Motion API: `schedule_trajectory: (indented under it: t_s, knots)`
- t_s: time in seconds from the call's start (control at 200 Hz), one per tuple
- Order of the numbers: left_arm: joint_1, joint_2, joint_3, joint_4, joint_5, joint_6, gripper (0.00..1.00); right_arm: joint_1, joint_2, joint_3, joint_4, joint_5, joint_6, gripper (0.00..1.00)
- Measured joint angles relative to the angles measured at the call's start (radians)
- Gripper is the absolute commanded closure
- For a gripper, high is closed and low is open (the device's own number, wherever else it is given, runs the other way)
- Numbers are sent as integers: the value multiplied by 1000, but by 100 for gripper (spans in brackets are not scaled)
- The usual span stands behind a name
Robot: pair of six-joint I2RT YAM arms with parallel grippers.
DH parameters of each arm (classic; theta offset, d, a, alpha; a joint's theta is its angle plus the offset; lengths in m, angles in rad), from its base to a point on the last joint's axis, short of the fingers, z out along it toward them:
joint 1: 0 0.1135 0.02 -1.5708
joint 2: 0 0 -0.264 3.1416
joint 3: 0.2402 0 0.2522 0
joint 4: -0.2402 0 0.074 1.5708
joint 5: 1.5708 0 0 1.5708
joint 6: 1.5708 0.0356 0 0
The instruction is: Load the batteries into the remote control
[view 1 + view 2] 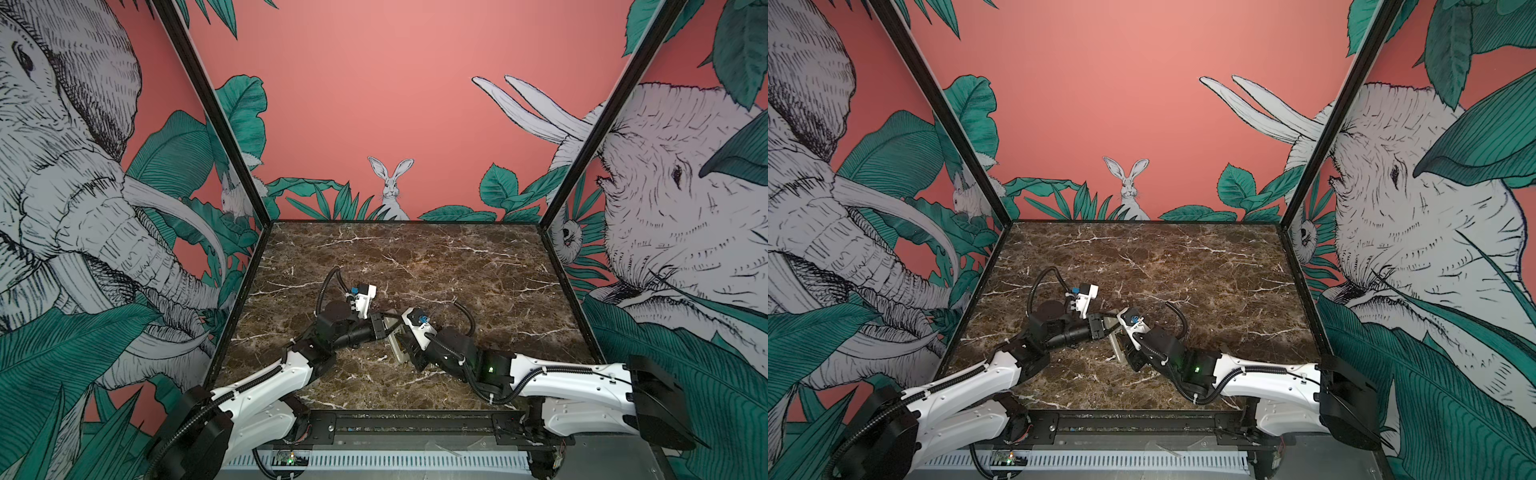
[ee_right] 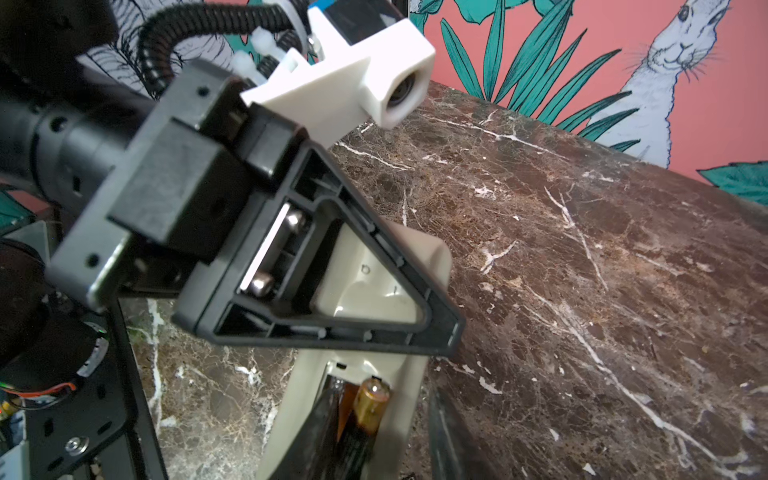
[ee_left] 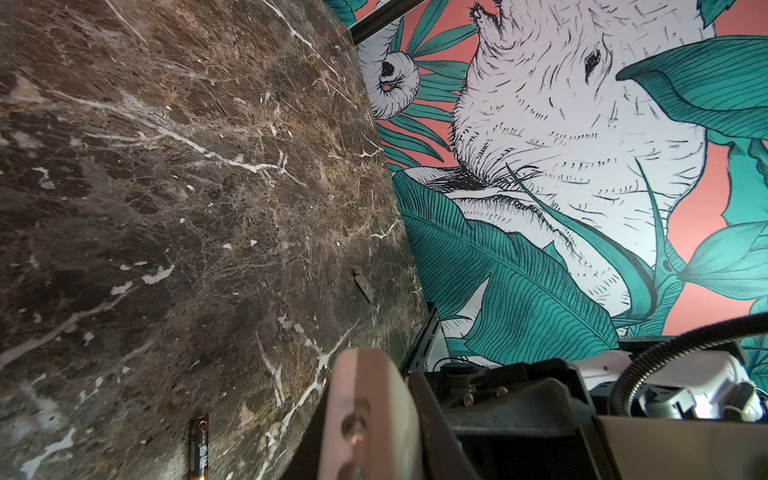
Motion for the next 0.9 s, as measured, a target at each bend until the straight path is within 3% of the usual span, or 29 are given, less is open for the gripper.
schedule_trajectory:
  t_s: [0.33,0.58,0.9]
  knots:
    - [0,-15,0,-11,4,24,100,7,-70,0,-69,-4,-53,36]
    - [0,-40,3,-81,23,71,100,14,-164,22,-172,-36,-98,35]
    - [0,-43,87,-212,151,156,100,55,-233,164,-479,-130,-293,37]
